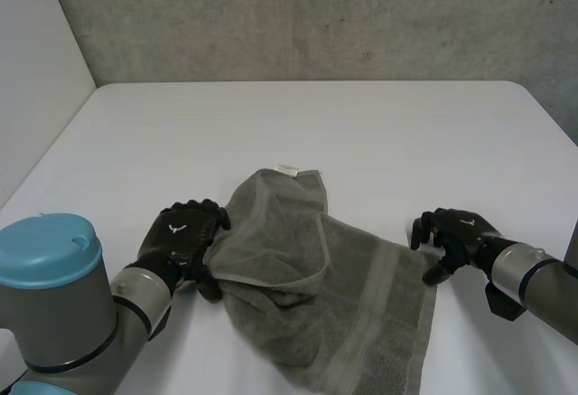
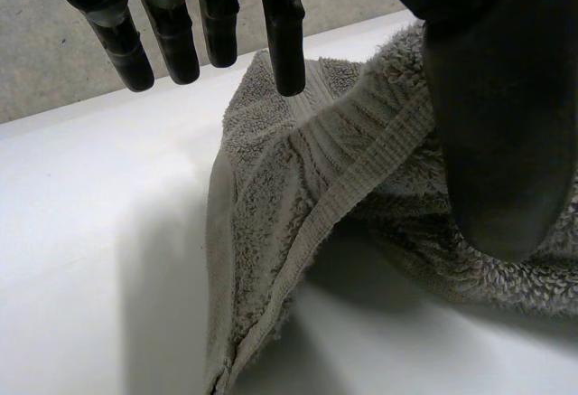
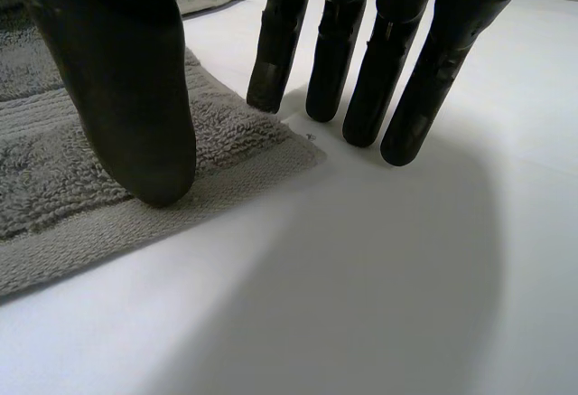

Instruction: Fold the towel.

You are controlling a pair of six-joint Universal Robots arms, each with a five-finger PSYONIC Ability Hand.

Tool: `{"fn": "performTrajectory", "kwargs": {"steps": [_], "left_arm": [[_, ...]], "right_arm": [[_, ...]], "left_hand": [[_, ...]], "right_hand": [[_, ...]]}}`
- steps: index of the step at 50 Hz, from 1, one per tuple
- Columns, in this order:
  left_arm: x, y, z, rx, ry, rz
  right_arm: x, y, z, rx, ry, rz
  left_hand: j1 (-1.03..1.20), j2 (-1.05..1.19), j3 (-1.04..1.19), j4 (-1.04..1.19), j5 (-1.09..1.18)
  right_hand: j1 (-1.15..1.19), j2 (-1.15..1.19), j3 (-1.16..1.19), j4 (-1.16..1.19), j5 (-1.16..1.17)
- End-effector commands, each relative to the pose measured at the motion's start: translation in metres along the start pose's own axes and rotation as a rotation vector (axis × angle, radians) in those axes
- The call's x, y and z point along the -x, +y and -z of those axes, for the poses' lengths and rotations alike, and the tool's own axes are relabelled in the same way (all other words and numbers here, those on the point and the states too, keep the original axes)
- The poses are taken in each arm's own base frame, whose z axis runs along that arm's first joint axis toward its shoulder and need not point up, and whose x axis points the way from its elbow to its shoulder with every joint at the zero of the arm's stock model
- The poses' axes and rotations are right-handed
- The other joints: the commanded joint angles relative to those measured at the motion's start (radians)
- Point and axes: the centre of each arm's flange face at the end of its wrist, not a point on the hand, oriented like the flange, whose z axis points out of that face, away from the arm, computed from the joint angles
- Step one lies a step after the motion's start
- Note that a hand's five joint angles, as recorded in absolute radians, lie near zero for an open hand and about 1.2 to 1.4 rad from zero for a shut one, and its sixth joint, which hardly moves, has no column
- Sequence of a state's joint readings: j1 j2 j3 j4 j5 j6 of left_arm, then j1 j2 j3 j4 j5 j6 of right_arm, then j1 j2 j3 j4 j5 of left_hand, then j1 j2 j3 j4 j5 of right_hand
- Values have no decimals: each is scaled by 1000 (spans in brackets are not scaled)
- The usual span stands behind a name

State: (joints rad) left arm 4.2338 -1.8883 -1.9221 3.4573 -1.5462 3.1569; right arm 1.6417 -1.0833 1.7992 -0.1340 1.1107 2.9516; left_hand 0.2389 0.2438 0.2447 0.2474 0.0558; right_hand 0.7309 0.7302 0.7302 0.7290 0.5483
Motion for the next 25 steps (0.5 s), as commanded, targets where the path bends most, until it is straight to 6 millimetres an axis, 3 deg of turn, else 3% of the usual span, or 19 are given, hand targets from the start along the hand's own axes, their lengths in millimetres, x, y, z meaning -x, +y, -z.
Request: {"fn": "performTrajectory", "kwargs": {"steps": [1, 9, 17, 25], "left_arm": [[0, 0, 0, 0, 0, 0], [0, 0, 0, -2, 0, 0], [0, 0, 0, -2, 0, 0], [0, 0, 0, -2, 0, 0]], "right_arm": [[0, 1, 0, 2, 0, 2], [2, 1, 0, 3, -6, 5], [3, 2, 0, 5, -9, 3], [4, 2, 1, 7, -9, 2]], "left_hand": [[-20, -24, -25, -28, -11], [-20, -24, -25, -28, -11], [-20, -24, -25, -28, -11], [-20, -24, -25, -28, -11]], "right_hand": [[18, 18, 18, 20, 26], [88, 89, 89, 90, 96], [317, 317, 317, 319, 325], [358, 359, 359, 360, 366]]}}
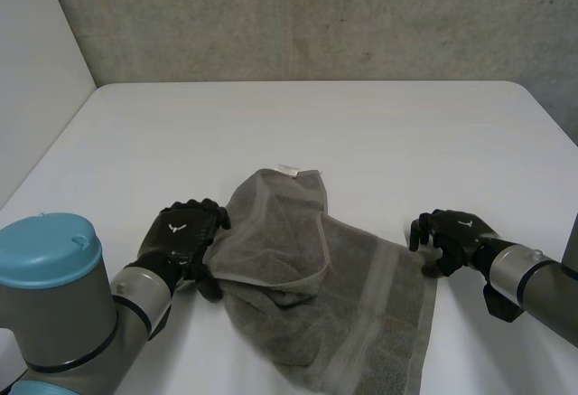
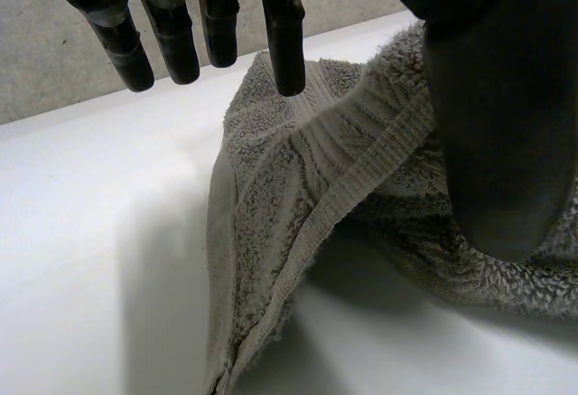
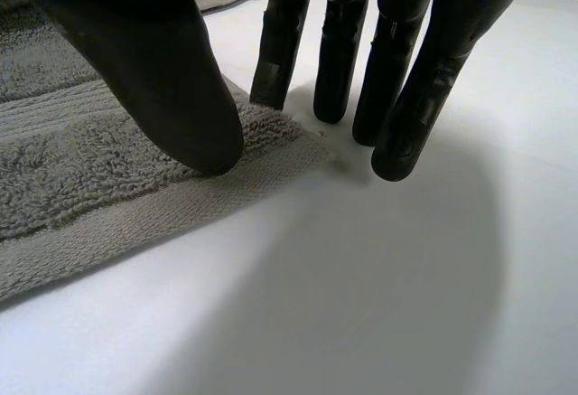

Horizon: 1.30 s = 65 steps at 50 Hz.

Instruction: Fold the towel.

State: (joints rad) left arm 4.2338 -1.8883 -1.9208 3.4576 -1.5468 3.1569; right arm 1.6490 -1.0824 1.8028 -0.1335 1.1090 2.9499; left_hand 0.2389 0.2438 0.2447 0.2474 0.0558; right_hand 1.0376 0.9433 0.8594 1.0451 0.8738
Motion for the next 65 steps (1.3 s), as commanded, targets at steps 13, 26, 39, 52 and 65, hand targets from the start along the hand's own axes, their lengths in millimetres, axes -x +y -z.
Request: {"fn": "performTrajectory", "kwargs": {"steps": [13, 26, 39, 52, 65], "left_arm": [[1, 0, 0, 0, -2, 1], [0, 0, 0, 0, -1, 1], [1, 0, 0, 0, -2, 1], [1, 0, 0, 0, -2, 1], [1, -3, -3, -11, -4, -1]], "right_arm": [[2, 4, 3, 13, -2, -5], [9, 5, 13, 14, -12, -9], [17, 8, 17, 21, -35, -3], [20, 9, 17, 24, -42, -1], [26, 10, 20, 21, -79, -7]], "left_hand": [[-20, -24, -25, -28, -11], [-20, -24, -25, -28, -11], [-20, -24, -25, -28, -11], [-22, -27, -28, -31, -14], [54, 49, 48, 45, 62]], "right_hand": [[-1, 93, 177, -9, -12], [-4, 90, 174, -12, -15], [4, 99, 183, -3, -6], [40, 134, 218, 32, 29], [359, 453, 537, 351, 348]]}}
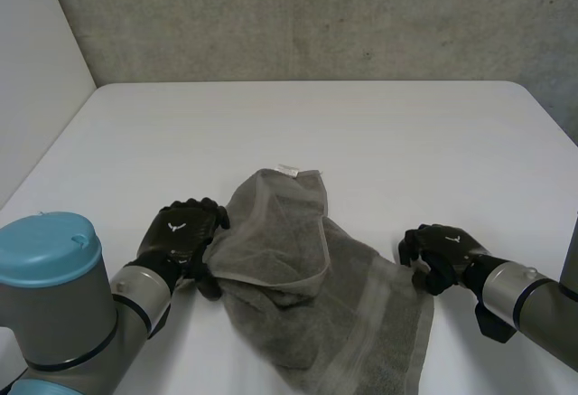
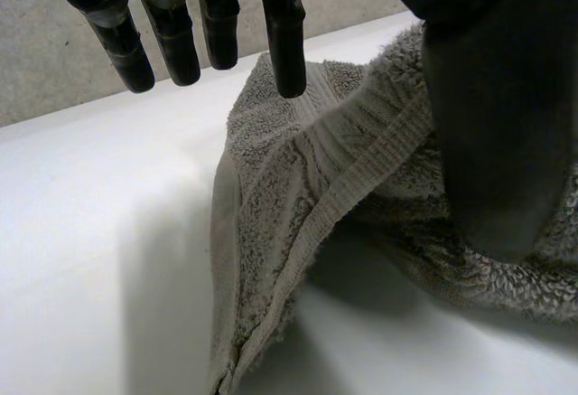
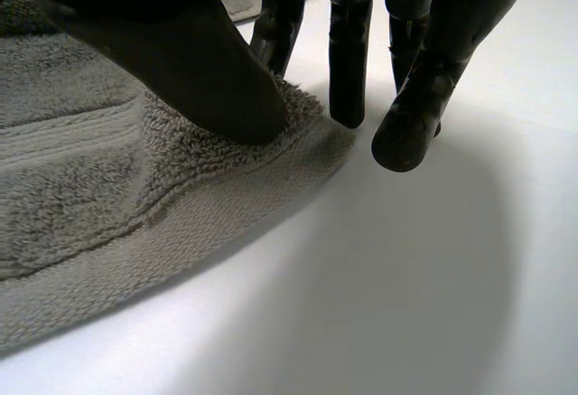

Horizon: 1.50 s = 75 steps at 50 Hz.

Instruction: Fold the towel.

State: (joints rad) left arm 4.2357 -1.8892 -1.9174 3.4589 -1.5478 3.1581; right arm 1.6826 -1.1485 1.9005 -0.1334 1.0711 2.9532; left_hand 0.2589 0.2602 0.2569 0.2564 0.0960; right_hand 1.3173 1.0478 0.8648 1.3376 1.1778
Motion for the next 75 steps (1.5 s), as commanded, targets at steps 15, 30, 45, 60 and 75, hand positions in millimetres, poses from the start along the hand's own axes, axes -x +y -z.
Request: {"fn": "performTrajectory", "kwargs": {"steps": [15, 30, 45, 60, 75], "left_arm": [[7, -3, -16, -48, -19, 5], [30, -17, -19, -86, -86, 25], [35, -12, -18, -68, -101, 31], [32, -11, -17, -65, -92, 29], [27, -13, 10, 198, -21, -334]], "right_arm": [[5, -19, 16, -72, -26, 16], [15, -35, 28, -135, -80, 58], [27, -12, 19, -37, -133, 35], [32, -5, 19, -22, -154, 30], [28, -25, 16, -78, -134, 61]], "left_hand": [[1133, 1132, 1135, 1136, 1122], [1137, 1136, 1139, 1140, 1126], [1137, 1136, 1139, 1140, 1126], [1137, 1136, 1139, 1140, 1126], [398, 396, 400, 400, 386]], "right_hand": [[79, 348, 531, 59, 44], [79, 348, 531, 59, 44], [-372, -103, 80, -392, -407], [-334, -65, 118, -355, -369], [79, 348, 531, 59, 44]]}}
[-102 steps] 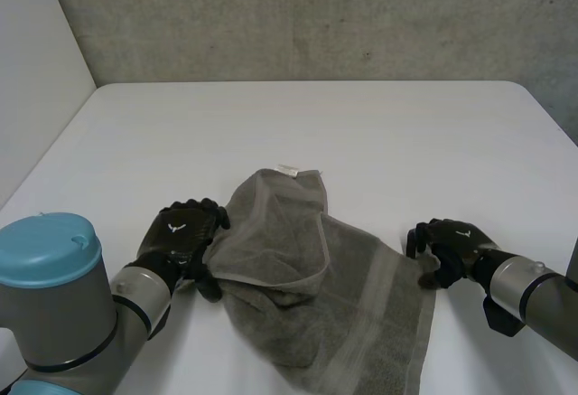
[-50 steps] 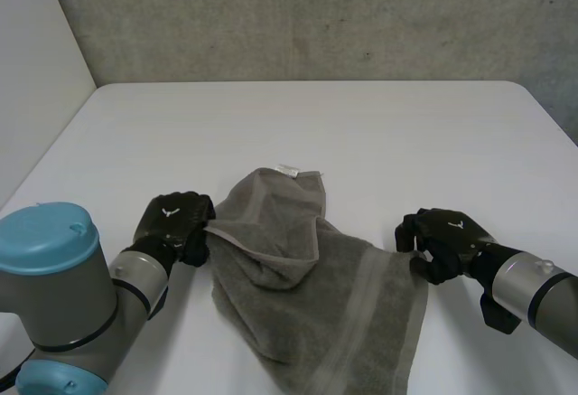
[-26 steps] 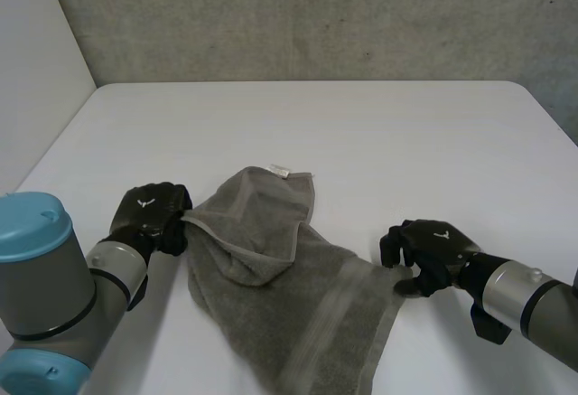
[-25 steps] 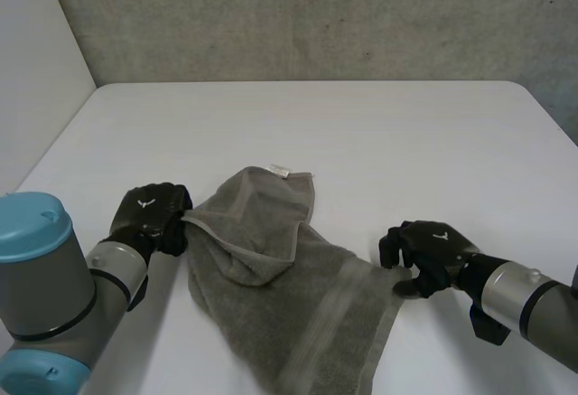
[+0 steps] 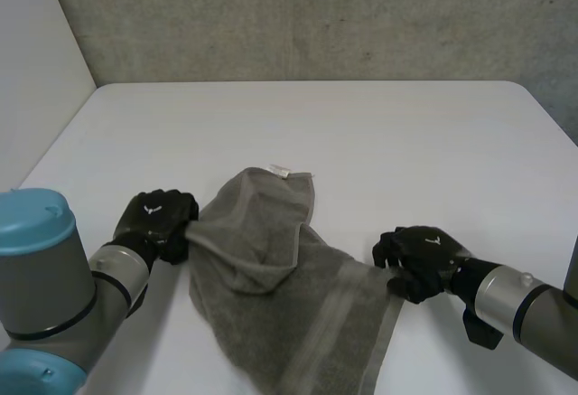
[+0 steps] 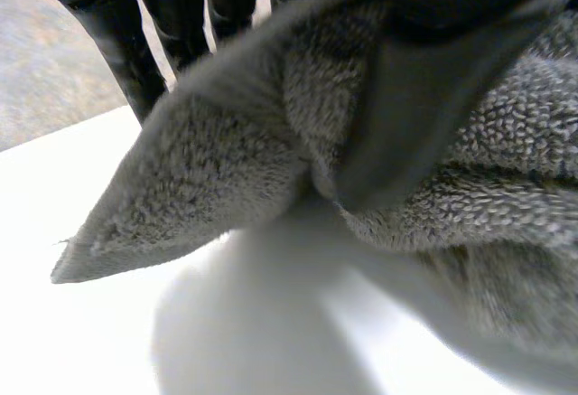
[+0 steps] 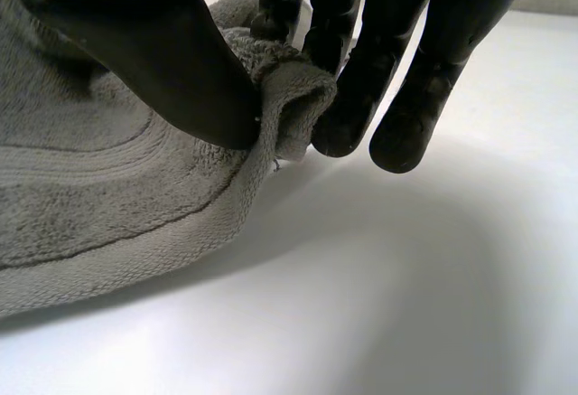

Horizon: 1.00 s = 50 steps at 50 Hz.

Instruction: Fold the towel.

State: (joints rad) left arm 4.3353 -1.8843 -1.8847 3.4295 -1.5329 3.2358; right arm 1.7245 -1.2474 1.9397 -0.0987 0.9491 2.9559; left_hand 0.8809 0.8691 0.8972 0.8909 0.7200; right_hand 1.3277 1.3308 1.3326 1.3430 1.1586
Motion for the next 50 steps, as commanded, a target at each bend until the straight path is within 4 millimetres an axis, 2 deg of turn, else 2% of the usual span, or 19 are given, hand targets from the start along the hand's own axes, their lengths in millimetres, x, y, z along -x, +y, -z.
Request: {"fn": "performTrajectory", "kwargs": {"steps": [1, 2, 3, 7, 10, 20, 31, 36, 38, 39, 40, 41, 45, 48, 49, 50], "left_arm": [[-1, -1, 22, 190, 62, -299], [1, -3, 25, 209, 68, -336], [1, -9, 24, 178, 60, -329], [3, -15, 23, 142, 50, -300], [3, -15, 22, 128, 47, -282], [4, -12, 19, 118, 36, -281], [19, -15, 13, 116, -14, -266], [22, -14, 11, 120, -20, -263], [22, -13, 10, 125, -20, -264], [22, -13, 10, 125, -20, -264], [23, -13, 10, 127, -21, -264], [23, -13, 10, 127, -21, -264], [25, -17, 7, 111, -28, -264], [27, -31, 1, 66, -36, -266], [29, -40, -3, 33, -43, -267], [29, -40, -3, 32, -43, -267]], "right_arm": [[-6, -19, -3, -48, 20, 40], [-6, -19, -3, -48, 20, 40], [-6, -22, -3, -57, 20, 47], [-6, -25, -2, -66, 22, 51], [-3, -20, -3, -51, 15, 54], [-1, -12, -5, -26, 7, 51], [0, -9, -4, -17, 6, 55], [-1, -9, -4, -19, 7, 54], [0, -9, -4, -20, 6, 56], [0, -10, -3, -21, 6, 58], [0, -11, -3, -23, 8, 60], [0, -11, -3, -23, 8, 60], [-2, -21, -5, -52, 11, 79], [-2, -29, -8, -76, 8, 99], [0, -42, -12, -113, -1, 135], [1, -55, -16, -149, -4, 169]], "left_hand": [[-224, -212, -240, -234, -238], [-163, -151, -179, -173, -177], [3, 15, -13, -7, -10], [-39, -27, -55, -49, -53], [-200, -188, -216, -210, -214], [-201, -189, -217, -211, -214], [-165, -154, -182, -175, -179], [43, 55, 27, 33, 29], [318, 330, 302, 308, 304], [319, 331, 303, 309, 305], [456, 467, 439, 446, 442], [457, 469, 441, 447, 443], [515, 527, 499, 505, 502], [515, 527, 499, 505, 502], [515, 527, 499, 505, 502], [515, 527, 499, 505, 502]], "right_hand": [[69, 65, 64, 53, 63], [69, 65, 64, 53, 63], [69, 65, 64, 53, 63], [69, 65, 64, 53, 63], [69, 65, 64, 53, 63], [69, 65, 64, 53, 63], [69, 65, 64, 53, 63], [69, 65, 64, 53, 63], [69, 65, 64, 53, 63], [69, 65, 64, 53, 63], [69, 65, 64, 53, 63], [69, 65, 64, 53, 63], [69, 65, 64, 53, 63], [69, 65, 64, 53, 63], [69, 65, 64, 53, 63], [69, 65, 64, 53, 63]]}}
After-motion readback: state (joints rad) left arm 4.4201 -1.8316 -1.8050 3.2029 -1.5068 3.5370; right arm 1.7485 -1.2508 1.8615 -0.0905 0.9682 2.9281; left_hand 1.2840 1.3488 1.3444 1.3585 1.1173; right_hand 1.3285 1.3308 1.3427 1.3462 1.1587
